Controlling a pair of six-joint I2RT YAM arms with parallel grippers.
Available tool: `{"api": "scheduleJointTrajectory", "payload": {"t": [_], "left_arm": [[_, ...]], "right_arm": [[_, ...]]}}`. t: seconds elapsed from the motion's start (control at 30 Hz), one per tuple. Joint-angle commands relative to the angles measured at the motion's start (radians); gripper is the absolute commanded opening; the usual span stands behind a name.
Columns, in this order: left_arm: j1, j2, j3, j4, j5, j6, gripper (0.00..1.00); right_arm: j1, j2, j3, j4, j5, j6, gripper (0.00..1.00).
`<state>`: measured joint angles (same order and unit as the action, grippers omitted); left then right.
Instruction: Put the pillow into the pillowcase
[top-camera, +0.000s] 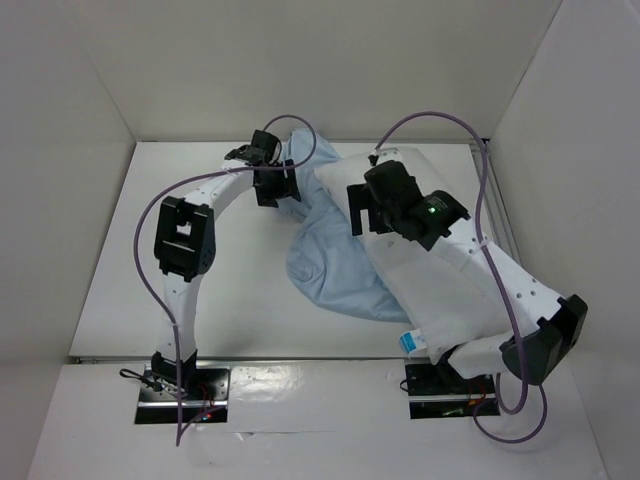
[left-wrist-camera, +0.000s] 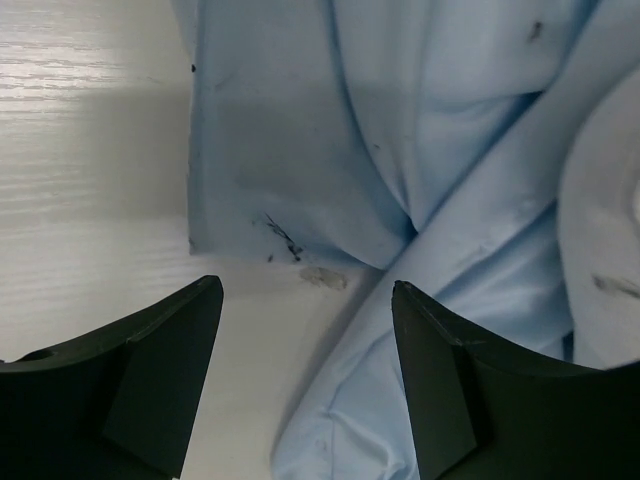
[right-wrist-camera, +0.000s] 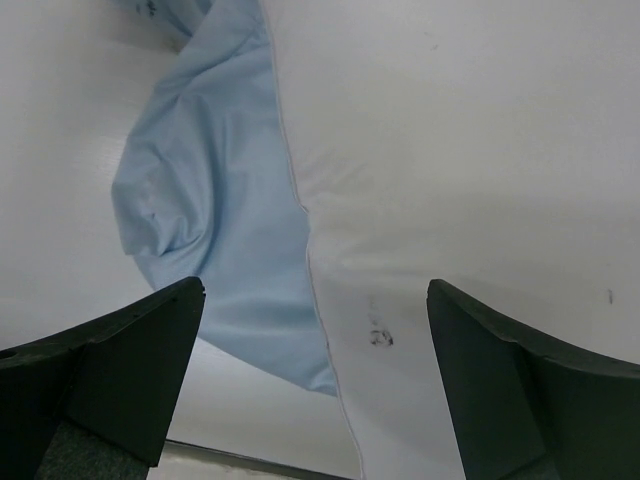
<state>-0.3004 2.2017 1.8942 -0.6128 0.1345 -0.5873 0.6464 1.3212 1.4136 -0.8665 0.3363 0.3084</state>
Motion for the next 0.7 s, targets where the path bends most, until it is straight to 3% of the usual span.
{"api": "scheduleJointTrajectory", "payload": {"t": [0.0, 0.2, 0.3, 0.33, 0.37, 0.4, 0.43, 0.47, 0.53, 0.57, 0.6, 0.63, 0.67], "left_arm": [[0.009, 0.064, 0.069, 0.007, 0.013, -0.034, 0.82], [0.009, 0.134, 0.092, 0.039, 0.022, -0.066, 0.79], [0.018, 0.162, 0.120, 0.048, 0.022, -0.066, 0.59], [0.018, 0.174, 0.134, 0.048, 0.033, -0.066, 0.47], [0.029, 0.174, 0.134, 0.048, 0.043, -0.066, 0.23], [0.029, 0.174, 0.134, 0.048, 0.043, -0.075, 0.10], [0.038, 0.174, 0.134, 0.048, 0.043, -0.075, 0.01], [0.052, 0.161, 0.134, 0.048, 0.056, -0.085, 0.00], [0.066, 0.121, 0.125, 0.048, 0.066, -0.085, 0.00], [0.079, 0.101, 0.125, 0.048, 0.066, -0.085, 0.00], [0.080, 0.078, 0.112, 0.048, 0.066, -0.085, 0.00], [0.093, 0.052, 0.103, 0.057, 0.066, -0.085, 0.00], [0.107, 0.000, 0.103, 0.058, 0.057, -0.085, 0.00]], "right_arm": [[0.031, 0.053, 0.010, -0.072, 0.153, 0.089, 1.00], [0.009, 0.065, -0.116, -0.065, 0.282, 0.181, 1.00], [-0.020, 0.078, -0.145, -0.029, 0.306, 0.195, 1.00], [-0.021, 0.088, -0.156, -0.020, 0.306, 0.195, 1.00], [-0.031, 0.088, -0.156, 0.000, 0.320, 0.195, 1.00], [-0.042, 0.088, -0.166, 0.012, 0.320, 0.195, 1.00], [-0.042, 0.099, -0.177, 0.027, 0.320, 0.186, 0.92], [-0.056, 0.099, -0.177, 0.040, 0.320, 0.186, 0.86], [-0.083, 0.110, -0.203, 0.083, 0.294, 0.161, 0.61], [-0.097, 0.119, -0.203, 0.093, 0.294, 0.150, 0.26], [-0.120, 0.119, -0.203, 0.093, 0.284, 0.150, 0.11], [-0.129, 0.119, -0.190, 0.093, 0.283, 0.150, 0.01], [-0.140, 0.119, -0.177, 0.093, 0.303, 0.150, 0.00]]}}
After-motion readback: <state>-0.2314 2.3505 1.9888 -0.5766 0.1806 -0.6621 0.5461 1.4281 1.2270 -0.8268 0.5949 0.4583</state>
